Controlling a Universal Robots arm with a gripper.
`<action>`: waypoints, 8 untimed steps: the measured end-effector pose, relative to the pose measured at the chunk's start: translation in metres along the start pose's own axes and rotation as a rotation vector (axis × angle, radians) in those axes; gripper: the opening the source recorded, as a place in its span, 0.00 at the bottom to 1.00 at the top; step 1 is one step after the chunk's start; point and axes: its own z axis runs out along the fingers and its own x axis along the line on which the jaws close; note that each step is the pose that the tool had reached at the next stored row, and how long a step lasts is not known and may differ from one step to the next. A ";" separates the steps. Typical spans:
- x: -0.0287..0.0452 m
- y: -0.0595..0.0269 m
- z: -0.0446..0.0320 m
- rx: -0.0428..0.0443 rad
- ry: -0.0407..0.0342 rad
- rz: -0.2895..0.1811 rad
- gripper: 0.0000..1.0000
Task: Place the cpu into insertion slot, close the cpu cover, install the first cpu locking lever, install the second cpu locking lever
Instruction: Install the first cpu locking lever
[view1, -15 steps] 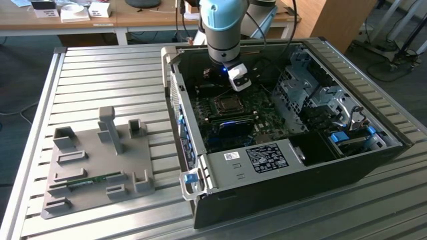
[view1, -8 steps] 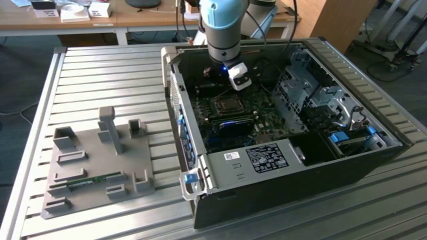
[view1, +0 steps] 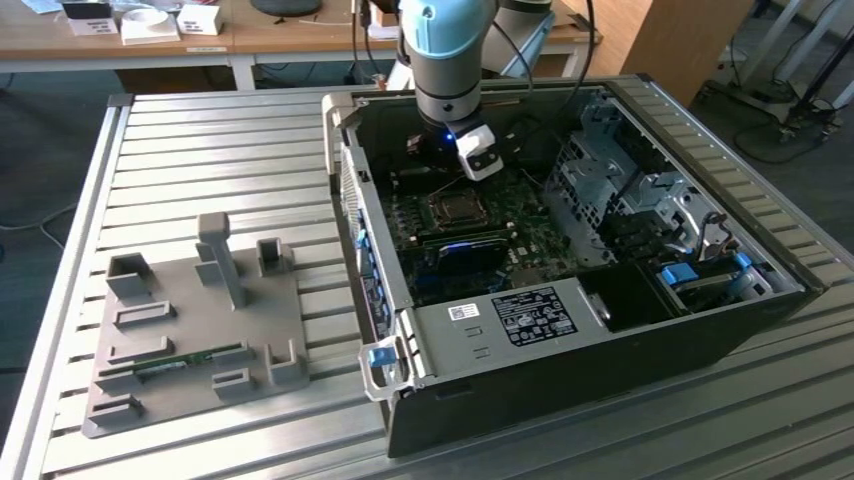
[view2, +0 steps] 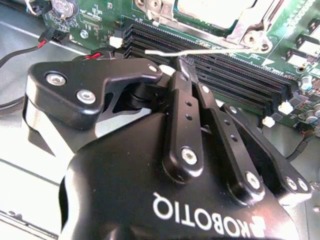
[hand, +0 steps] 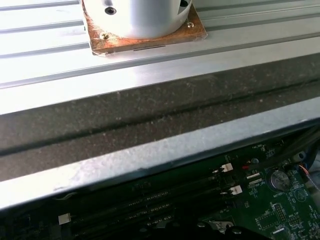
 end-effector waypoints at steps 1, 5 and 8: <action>0.0000 0.0000 0.0000 -0.0007 0.0002 0.000 0.11; 0.0006 0.0002 0.0000 -0.0039 0.0009 0.001 0.11; 0.0009 0.0004 0.0000 -0.0045 0.0011 0.001 0.11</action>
